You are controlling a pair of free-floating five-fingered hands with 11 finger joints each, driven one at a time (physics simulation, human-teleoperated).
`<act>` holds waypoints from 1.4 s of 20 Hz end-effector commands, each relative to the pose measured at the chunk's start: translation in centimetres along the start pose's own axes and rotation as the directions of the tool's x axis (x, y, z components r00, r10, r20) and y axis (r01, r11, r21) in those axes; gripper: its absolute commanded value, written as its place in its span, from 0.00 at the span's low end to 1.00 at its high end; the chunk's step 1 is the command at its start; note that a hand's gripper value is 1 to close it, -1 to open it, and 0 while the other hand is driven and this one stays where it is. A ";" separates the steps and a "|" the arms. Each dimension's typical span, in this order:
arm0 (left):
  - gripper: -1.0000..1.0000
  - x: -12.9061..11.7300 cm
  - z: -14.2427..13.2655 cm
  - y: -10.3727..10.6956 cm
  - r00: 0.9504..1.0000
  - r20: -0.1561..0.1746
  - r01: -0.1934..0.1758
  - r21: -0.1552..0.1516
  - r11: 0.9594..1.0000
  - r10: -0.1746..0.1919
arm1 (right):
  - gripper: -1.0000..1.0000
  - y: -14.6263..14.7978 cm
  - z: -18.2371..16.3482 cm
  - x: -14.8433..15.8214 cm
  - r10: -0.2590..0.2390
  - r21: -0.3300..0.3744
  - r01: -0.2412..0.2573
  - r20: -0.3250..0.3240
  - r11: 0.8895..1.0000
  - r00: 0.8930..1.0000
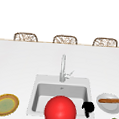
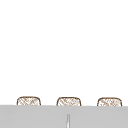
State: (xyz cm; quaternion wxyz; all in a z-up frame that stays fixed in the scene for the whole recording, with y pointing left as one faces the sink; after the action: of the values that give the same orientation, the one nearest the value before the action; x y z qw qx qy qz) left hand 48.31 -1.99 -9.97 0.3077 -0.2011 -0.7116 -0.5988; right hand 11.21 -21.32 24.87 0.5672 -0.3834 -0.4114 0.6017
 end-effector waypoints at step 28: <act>1.00 3.7 0.3 5.9 0.984 -0.036 0.176 0.153 0.972 -0.173 | 0.50 0.0 0.0 0.0 0.000 0.000 0.000 0.000 1.000 1.000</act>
State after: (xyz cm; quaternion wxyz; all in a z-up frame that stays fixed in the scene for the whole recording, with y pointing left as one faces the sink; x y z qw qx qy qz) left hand 49.87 -1.85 -5.16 0.2923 -0.1125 -0.7736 -0.5508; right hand 11.21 -21.32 24.87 0.5672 -0.3834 -0.4114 0.6017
